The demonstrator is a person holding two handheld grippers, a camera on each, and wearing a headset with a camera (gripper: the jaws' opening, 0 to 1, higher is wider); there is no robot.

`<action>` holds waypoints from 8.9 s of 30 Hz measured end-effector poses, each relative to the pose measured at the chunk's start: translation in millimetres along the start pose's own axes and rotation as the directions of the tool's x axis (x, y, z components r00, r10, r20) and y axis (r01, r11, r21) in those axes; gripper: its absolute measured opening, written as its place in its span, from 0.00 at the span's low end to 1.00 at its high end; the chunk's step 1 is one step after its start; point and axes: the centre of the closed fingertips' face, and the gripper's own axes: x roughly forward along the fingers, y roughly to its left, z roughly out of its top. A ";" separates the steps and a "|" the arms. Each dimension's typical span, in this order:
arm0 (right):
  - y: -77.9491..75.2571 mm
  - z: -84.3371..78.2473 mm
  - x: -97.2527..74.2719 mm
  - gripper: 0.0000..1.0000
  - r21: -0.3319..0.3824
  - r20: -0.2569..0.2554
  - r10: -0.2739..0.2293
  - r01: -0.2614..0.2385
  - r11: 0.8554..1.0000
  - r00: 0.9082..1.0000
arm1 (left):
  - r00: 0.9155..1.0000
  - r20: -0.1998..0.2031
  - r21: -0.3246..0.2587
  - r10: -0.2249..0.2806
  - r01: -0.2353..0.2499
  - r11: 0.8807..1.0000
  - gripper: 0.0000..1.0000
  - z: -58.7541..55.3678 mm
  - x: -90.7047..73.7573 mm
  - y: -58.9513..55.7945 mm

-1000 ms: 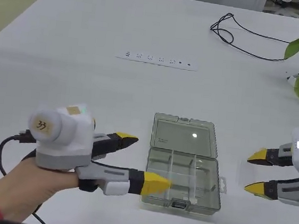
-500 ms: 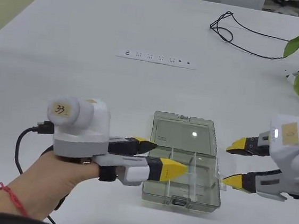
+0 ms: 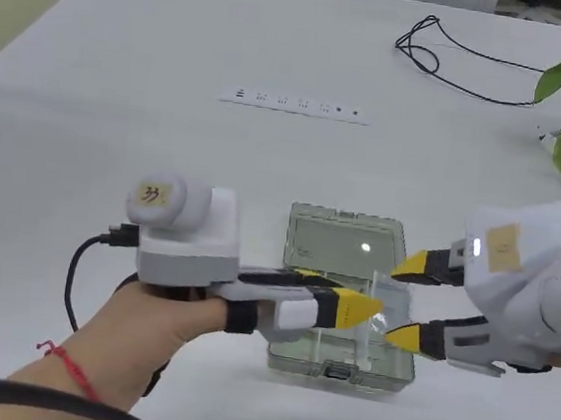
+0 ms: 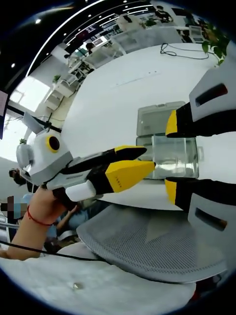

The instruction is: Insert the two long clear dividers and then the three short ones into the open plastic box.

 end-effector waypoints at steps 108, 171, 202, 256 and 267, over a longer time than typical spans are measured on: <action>52.1 27.9 -29.4 0.03 0.109 0.234 0.403 -0.436 0.894 0.885 | 0.959 -0.177 0.505 -0.220 0.280 0.816 0.00 -42.8 -7.1 -50.9; -4.9 -32.7 -3.2 0.03 0.149 0.052 0.277 -0.281 0.948 0.960 | 0.994 -0.081 0.555 0.073 -0.016 0.832 0.77 -32.2 -48.1 33.0; -16.4 -75.6 51.6 0.03 0.135 -0.093 0.275 -0.261 0.956 0.957 | 0.986 -0.122 0.547 0.114 -0.029 0.837 0.96 -47.7 -49.3 49.5; -9.6 -77.1 60.3 0.03 0.118 -0.053 0.278 -0.271 0.955 0.959 | 0.989 -0.108 0.539 0.099 -0.025 0.842 0.96 -46.3 -46.4 46.3; -7.9 -83.9 71.8 0.03 0.110 -0.037 0.278 -0.273 0.956 0.960 | 0.989 -0.107 0.534 0.106 -0.033 0.845 0.96 -47.1 -48.6 47.3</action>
